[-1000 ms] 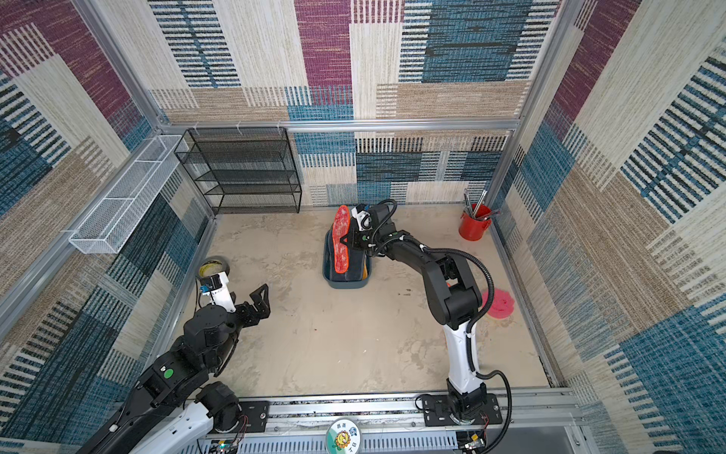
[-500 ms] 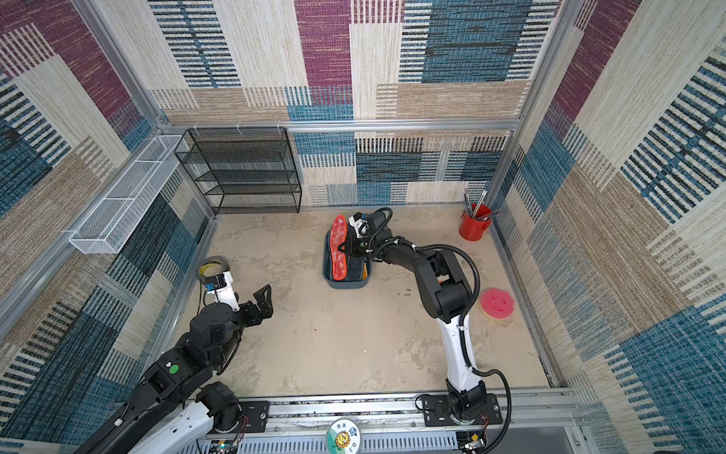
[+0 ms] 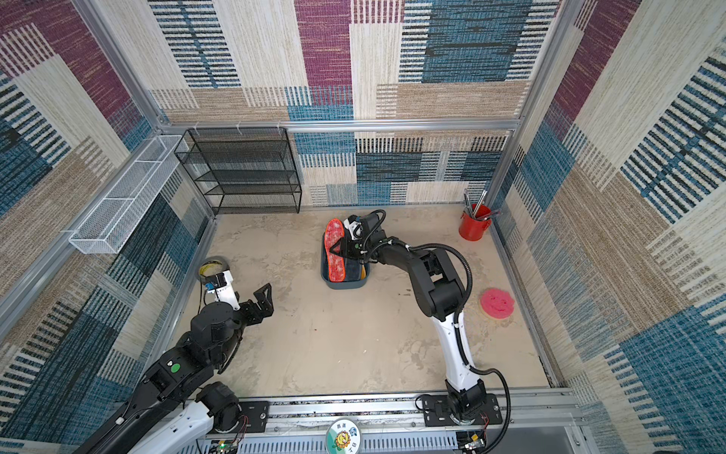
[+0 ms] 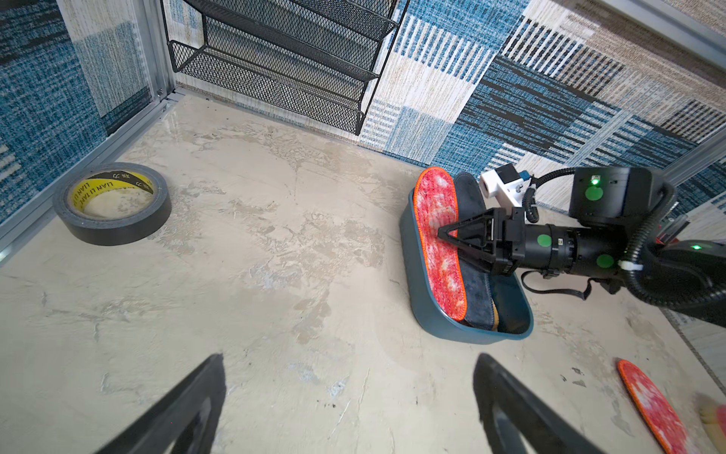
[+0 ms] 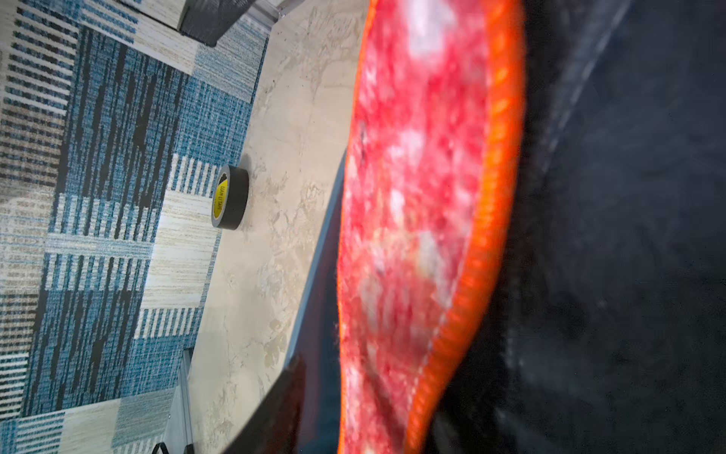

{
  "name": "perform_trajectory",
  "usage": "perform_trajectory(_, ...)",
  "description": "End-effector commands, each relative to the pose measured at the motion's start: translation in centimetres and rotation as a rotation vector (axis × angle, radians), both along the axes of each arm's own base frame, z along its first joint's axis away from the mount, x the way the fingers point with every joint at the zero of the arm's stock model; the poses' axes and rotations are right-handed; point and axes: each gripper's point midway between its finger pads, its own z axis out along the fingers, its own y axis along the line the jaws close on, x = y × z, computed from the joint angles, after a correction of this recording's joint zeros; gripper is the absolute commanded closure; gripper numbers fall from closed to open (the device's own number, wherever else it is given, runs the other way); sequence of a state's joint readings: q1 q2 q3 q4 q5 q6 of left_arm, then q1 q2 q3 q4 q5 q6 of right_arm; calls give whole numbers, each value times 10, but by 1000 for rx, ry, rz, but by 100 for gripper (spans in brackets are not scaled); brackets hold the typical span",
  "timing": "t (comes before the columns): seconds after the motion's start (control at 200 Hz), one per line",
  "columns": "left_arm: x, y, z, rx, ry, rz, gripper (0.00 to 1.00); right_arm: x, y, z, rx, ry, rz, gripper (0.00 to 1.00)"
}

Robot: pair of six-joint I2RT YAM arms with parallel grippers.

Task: Put the insoles into the storage box
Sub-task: Place the insole in the storage box.

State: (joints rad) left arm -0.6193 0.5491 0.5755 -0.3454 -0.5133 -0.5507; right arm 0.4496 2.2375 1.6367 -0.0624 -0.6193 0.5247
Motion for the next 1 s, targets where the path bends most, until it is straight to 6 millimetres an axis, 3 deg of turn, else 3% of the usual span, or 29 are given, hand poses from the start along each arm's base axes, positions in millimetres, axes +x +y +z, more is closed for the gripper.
perform_trajectory(0.0, 3, -4, 4, -33, -19, -8, 1, 7, -10, 14, -58, -40, -46, 15)
perform_trajectory(0.03, 3, -4, 5, -34, -20, -8, 1, 7, -11, 17, -67, -43, -49, 0)
perform_trajectory(0.26, 6, -7, 5, -35, -23, -16, 1, -3, -25, 47, -145, -80, -92, 2)
perform_trajectory(0.381, 8, -10, 6, -38, -31, -25, 1, -20, -52, 61, -225, -116, -159, 2)
perform_trajectory(0.511, 13, -15, 10, -43, -50, -38, 1, -48, -112, 53, -405, -109, -288, 2)
perform_trajectory(0.616, 20, -22, 11, -46, -61, -54, 1, -81, -188, 30, -550, -12, -476, 2)
perform_trajectory(0.711, 27, -31, 11, -52, -67, -79, 1, -117, -244, 9, -550, 91, -619, 2)
perform_trajectory(0.841, 37, -44, 10, -59, -62, -117, 1, -149, -294, 5, -625, 110, -808, 2)
perform_trajectory(0.997, 45, -54, 3, -82, -45, -148, 1, -166, -334, -7, -632, 150, -961, 2)
